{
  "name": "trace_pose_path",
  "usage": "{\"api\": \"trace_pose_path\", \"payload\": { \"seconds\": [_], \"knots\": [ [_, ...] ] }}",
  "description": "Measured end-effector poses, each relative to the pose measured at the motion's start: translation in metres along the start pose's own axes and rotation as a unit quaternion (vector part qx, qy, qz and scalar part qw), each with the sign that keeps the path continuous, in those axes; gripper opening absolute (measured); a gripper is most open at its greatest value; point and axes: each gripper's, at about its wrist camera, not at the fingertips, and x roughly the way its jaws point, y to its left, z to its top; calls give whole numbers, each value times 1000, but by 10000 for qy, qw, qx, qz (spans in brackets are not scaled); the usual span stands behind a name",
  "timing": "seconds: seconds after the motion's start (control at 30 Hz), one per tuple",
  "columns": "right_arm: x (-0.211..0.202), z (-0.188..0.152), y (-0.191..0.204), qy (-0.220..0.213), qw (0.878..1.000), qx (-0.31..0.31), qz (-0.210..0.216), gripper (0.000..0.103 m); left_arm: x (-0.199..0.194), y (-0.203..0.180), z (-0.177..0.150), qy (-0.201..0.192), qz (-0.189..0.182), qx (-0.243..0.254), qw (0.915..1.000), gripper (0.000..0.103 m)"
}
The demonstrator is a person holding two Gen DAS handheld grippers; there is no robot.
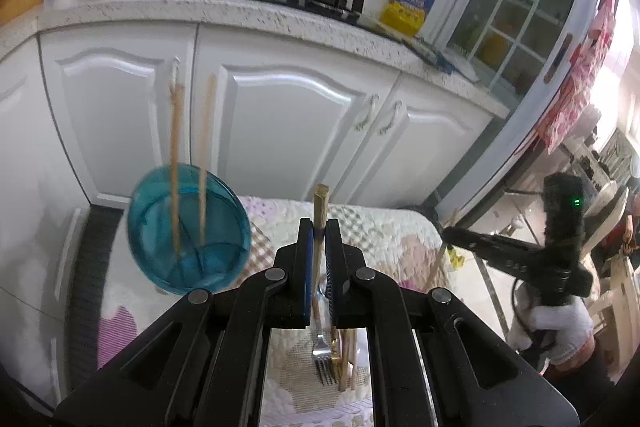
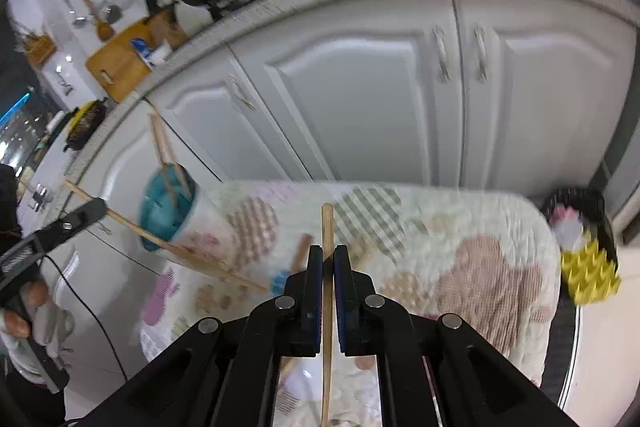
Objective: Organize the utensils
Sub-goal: 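Carry both chopsticks to the teal holder and open both grippers to drop them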
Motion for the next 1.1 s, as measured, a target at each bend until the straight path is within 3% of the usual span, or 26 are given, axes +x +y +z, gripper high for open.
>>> {"api": "trace_pose_path", "payload": {
  "seconds": [0.3,0.57,0.83,1.1],
  "knots": [
    [-31,58,73,-582,9957,-539,482,5,-56,19,34,-424,-30,-49,9991,4],
    [-39,106,135,-1026,9867,-908,877,5,-94,42,60,-907,381,-3,9952,4],
    [-10,138,179,-1105,9837,-1066,939,5,-93,78,69,-1003,799,-121,9917,4],
    [41,142,194,-1001,9851,-1234,665,5,-61,101,59,-706,982,-310,9922,4]
  ]
}}
